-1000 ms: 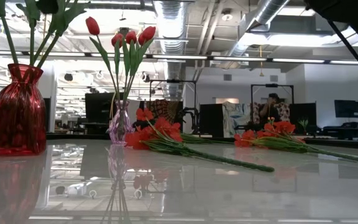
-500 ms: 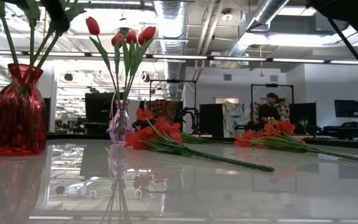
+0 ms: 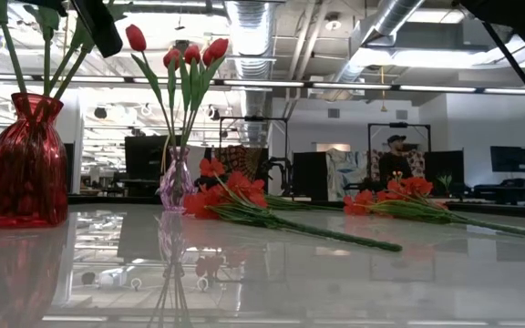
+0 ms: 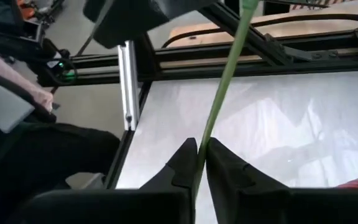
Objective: Sort flowers into vase by color
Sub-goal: Adjust the pink tulips in the red vase
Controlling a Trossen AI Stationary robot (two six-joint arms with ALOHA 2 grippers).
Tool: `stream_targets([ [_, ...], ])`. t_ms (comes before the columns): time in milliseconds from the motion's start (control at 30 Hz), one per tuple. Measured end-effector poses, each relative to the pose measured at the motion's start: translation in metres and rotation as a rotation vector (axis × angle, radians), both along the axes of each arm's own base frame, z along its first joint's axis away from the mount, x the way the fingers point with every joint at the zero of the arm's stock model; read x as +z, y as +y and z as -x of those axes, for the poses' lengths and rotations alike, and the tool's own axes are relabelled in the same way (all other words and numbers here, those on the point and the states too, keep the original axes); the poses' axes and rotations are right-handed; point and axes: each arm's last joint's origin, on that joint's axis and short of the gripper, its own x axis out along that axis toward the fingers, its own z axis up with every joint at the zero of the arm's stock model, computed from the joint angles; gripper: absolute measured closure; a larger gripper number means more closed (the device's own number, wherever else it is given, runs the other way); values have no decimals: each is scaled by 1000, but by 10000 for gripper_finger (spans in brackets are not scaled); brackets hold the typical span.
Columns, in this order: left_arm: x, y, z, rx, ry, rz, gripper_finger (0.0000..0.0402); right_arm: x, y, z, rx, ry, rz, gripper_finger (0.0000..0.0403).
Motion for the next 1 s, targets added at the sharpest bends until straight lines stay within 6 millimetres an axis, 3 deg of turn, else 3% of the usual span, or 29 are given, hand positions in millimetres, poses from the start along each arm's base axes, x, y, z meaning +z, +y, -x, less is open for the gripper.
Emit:
stream_targets([
  [167, 3, 0, -1, -2, -88, -33, 221, 0, 4, 1, -51, -37, 93, 383],
  [433, 7, -1, -3, 2, -219, -73, 221, 4, 6, 0, -66, -90, 113, 384],
  [767, 24, -5, -5, -40, -518, -85, 222, 4, 5, 0, -74, -133, 120, 384],
  [1000, 32, -8, -2, -148, -545, 42, 222, 1, 3, 0, -97, -116, 133, 384],
])
